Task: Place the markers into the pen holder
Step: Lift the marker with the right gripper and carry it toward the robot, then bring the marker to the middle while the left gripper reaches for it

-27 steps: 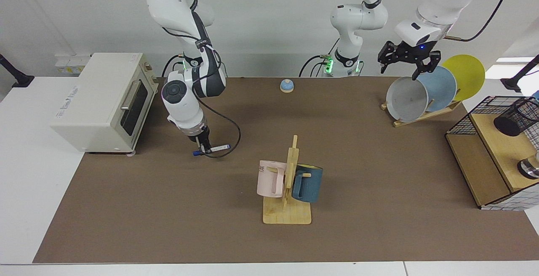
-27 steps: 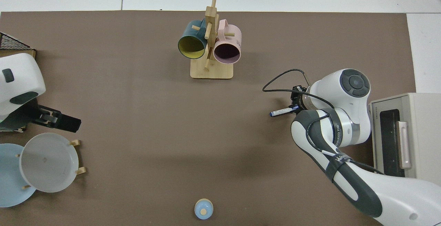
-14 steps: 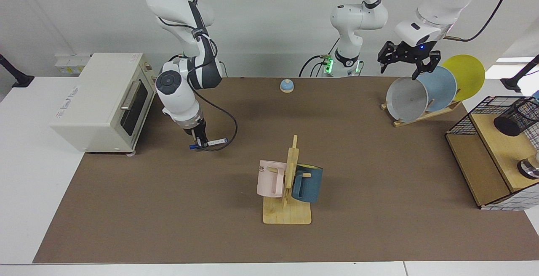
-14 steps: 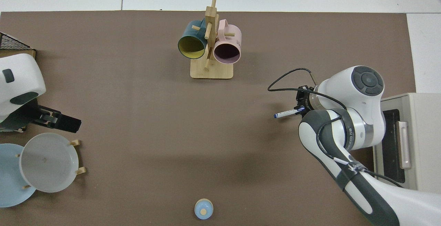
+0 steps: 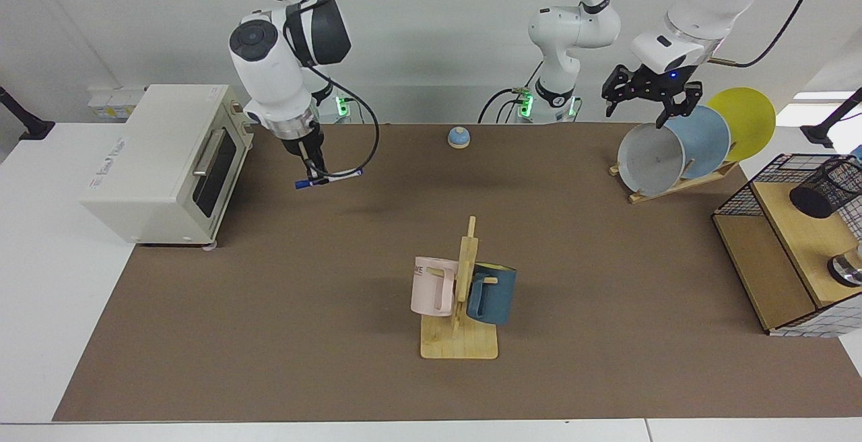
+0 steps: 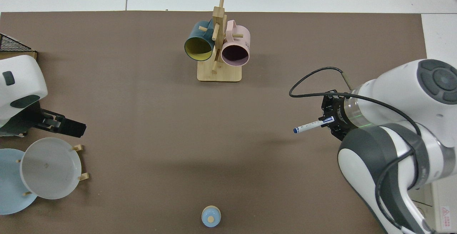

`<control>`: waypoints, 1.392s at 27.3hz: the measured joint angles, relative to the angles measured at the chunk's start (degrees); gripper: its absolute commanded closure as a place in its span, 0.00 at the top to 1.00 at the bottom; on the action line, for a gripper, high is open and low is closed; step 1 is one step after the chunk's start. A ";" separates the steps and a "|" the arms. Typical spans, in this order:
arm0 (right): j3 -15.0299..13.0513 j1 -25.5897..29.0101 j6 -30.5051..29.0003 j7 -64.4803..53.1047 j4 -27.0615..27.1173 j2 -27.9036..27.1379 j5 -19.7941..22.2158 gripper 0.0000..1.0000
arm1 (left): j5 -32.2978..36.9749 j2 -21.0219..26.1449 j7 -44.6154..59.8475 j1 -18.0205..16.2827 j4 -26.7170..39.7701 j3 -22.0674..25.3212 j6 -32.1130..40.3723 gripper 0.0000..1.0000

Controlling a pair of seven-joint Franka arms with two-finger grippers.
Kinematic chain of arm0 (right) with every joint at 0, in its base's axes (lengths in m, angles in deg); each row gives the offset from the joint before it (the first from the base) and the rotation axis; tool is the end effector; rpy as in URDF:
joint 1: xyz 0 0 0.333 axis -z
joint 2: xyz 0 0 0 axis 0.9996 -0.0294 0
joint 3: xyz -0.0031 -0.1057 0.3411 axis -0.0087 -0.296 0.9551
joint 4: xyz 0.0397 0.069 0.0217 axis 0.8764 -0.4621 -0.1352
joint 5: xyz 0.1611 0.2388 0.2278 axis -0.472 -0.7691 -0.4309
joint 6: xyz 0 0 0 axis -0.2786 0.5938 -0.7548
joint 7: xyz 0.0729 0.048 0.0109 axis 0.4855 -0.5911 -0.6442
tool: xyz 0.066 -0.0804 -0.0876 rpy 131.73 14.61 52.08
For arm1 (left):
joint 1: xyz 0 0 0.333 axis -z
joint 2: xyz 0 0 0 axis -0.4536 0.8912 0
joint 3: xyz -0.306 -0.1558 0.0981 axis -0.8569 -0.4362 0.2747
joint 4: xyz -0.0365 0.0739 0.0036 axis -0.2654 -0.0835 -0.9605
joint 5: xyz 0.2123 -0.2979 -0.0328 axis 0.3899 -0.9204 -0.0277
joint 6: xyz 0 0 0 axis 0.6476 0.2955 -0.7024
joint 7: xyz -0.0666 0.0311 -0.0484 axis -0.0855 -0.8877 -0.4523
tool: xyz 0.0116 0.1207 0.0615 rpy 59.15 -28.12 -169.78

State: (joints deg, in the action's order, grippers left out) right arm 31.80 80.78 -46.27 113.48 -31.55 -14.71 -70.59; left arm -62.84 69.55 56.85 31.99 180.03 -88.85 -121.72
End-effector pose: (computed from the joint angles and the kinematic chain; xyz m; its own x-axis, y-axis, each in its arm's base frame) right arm 0.5004 0.1183 0.5174 0.2676 -0.9597 -0.0862 -0.9616 -0.2717 0.0392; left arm 0.4841 -0.0592 0.6422 0.9389 -0.3370 -0.0706 -0.3349 -0.9414 0.0393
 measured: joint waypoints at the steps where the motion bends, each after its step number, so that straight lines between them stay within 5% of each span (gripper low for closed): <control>1: 0.00 -0.13 0.88 0.00 0.49 0.53 0.00 0.00 | 0.00 0.00 0.01 0.00 0.00 0.04 0.00 1.00; 9: 0.03 -4.21 4.68 3.64 2.88 3.62 -0.43 0.00 | -0.01 -0.01 -0.09 0.00 0.00 0.06 0.01 0.98; 25: 0.56 -22.77 2.24 28.53 6.81 3.31 -2.30 0.00 | -1.42 -0.05 -6.12 0.00 0.00 0.03 -0.93 0.99; 38: 0.62 -29.87 -3.62 39.05 13.54 -6.25 -2.48 0.00 | -4.00 -0.07 -40.94 -0.01 0.54 0.03 -2.65 0.95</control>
State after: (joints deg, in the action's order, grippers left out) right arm 32.42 50.91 -49.89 152.53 -18.01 -20.96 -73.07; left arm -66.83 69.48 15.91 31.97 180.57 -88.82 -124.38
